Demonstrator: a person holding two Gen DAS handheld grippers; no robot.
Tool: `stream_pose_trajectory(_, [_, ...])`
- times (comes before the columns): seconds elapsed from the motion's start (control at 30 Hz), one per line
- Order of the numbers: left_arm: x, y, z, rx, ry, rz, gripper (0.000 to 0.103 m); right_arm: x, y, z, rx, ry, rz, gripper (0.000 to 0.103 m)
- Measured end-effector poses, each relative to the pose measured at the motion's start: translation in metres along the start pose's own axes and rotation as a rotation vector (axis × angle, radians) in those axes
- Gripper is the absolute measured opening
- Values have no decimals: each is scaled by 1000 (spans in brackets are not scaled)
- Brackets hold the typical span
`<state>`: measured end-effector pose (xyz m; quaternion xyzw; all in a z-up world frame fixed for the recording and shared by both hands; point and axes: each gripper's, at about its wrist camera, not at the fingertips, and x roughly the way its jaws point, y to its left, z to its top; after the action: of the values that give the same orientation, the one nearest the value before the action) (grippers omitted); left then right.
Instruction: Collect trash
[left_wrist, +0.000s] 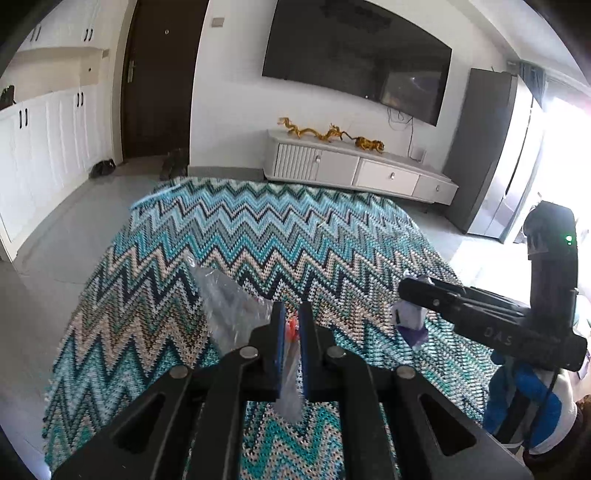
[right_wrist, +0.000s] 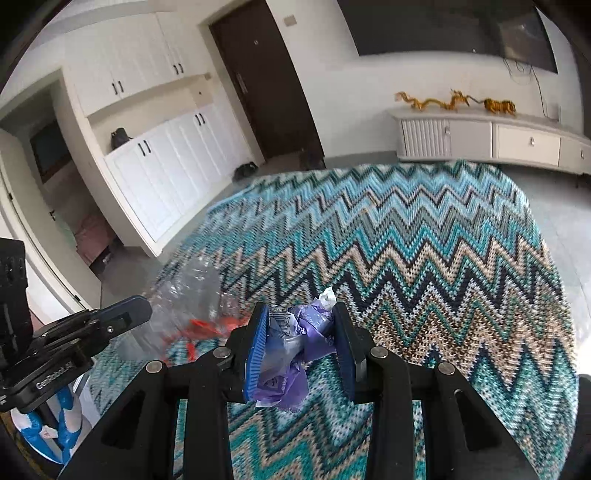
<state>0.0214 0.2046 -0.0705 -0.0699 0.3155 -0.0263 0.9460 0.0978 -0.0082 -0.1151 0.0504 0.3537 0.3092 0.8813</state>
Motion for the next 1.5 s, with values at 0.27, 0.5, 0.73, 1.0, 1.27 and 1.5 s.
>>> stream_pose_trajectory(0.27, [-46,-16,6,27,-88,10,7,-62,25,1,-36,-100,7,35])
stream_pose_trajectory(0.5, [-77,-20,14,16,-134,-55,3,-118,24,-1,-43,-180,-8,35])
stream_pose_trajectory(0.73, [-92,-17,19,5,-147,-52,2,-147,-6,-8,3,-234,-27,35])
stream_pose_trajectory(1.0, [-71,-4,21,-53,-74,-49,5,-153,-36,-17,59,-249,-38,35])
stream_pose_trajectory(1.27, [11,11,-13,-48,130,-29,5,-141,-51,-21,87,-227,-51,35])
stream_pose_trajectory(1.5, [51,21,-34,-57,215,-24,5,-122,-61,-21,102,-191,-62,35])
